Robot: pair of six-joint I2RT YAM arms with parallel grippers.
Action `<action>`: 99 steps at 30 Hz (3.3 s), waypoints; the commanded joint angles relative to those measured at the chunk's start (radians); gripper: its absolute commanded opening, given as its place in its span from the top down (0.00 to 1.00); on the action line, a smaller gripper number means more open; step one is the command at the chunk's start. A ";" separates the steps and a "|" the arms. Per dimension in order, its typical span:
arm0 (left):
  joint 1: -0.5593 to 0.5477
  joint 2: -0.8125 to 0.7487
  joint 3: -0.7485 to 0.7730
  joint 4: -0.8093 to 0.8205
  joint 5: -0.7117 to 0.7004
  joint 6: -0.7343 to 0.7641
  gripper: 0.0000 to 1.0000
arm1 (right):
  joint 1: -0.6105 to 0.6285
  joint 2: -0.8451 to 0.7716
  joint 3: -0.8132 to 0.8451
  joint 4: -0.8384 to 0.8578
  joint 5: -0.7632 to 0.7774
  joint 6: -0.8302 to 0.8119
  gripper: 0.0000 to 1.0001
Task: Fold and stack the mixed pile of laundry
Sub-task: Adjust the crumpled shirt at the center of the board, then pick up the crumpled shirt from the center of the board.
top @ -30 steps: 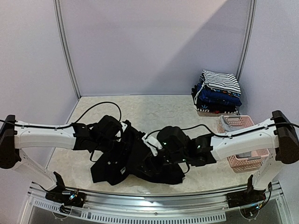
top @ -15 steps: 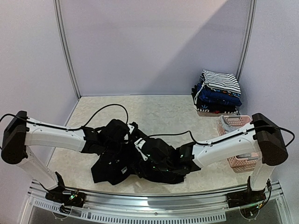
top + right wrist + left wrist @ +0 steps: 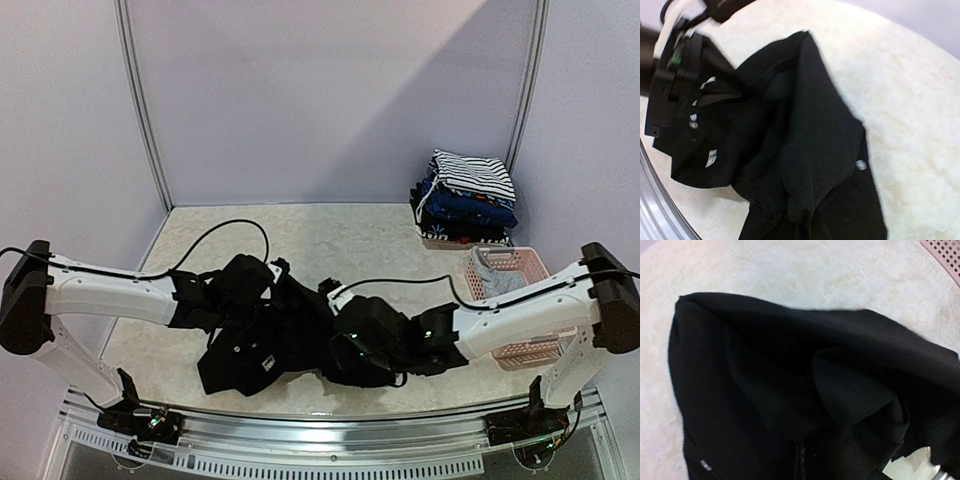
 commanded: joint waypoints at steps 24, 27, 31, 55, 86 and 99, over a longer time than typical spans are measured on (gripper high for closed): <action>0.389 -0.297 -0.063 -0.410 -0.225 -0.019 0.96 | -0.615 -0.062 -0.070 -0.170 -0.306 0.023 0.88; 0.404 -0.285 -0.057 -0.384 -0.267 -0.022 0.75 | -0.618 -0.043 -0.026 -0.201 -0.297 0.014 0.74; 0.385 -0.265 -0.028 -0.332 -0.202 0.026 0.52 | -0.618 -0.063 0.019 -0.224 -0.305 -0.003 0.43; 0.028 0.313 0.486 -0.322 -0.046 0.490 0.34 | -0.618 -0.319 -0.093 -0.278 -0.141 0.018 0.14; 0.082 0.224 0.598 -0.275 -0.161 0.430 1.00 | -0.608 -0.492 -0.259 0.019 -0.666 -0.054 0.15; 0.204 -0.119 0.431 -0.167 -0.186 0.301 1.00 | -0.513 -0.281 -0.197 0.066 -0.657 -0.028 0.22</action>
